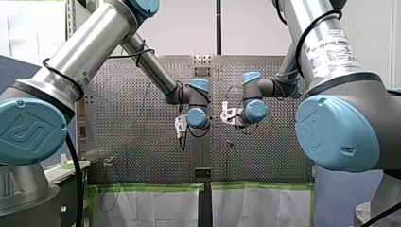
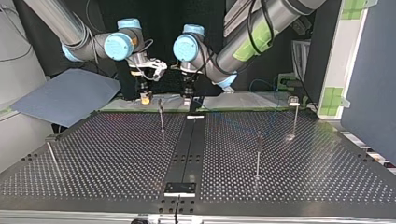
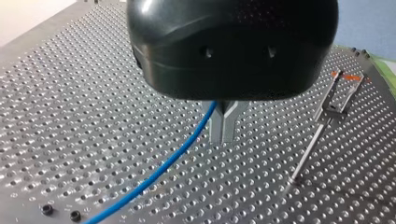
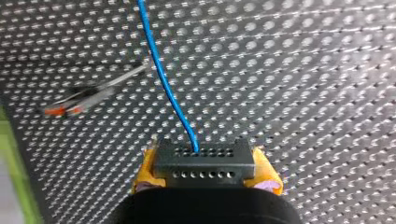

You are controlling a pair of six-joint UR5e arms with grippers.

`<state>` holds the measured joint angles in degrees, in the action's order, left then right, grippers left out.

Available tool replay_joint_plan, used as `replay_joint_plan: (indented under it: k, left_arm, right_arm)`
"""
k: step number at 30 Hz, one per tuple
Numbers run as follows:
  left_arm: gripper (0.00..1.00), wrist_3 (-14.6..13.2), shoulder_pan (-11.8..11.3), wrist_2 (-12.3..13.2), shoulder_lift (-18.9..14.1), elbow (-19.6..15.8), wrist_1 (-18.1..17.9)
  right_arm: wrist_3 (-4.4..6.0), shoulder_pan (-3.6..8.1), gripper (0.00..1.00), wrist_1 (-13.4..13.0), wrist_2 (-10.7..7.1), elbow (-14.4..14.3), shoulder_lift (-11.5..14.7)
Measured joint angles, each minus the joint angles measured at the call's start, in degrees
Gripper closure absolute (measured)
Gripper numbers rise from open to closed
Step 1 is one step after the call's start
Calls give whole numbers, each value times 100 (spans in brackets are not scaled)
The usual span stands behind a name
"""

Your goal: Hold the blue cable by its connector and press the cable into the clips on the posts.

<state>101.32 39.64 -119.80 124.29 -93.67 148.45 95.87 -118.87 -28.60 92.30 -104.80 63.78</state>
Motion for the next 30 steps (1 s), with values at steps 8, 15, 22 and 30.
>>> replay_joint_plan:
  k: [8, 15, 22, 30]
  left_arm:
    - [100, 21, 65, 9, 4, 0, -46]
    - [100, 19, 77, -12, 78, 0, -23]
    - [100, -55, 122, 53, 386, 0, -18]
    - [100, -13, 197, 41, 666, 0, -134]
  right_arm:
    - [-13, 15, 100, -6, -31, -272, 0]
    - [-14, 15, 100, -5, -43, -287, 1]
    - [-7, 23, 100, -65, -42, -286, 0]
    - [69, 46, 100, -199, -126, -311, -23]
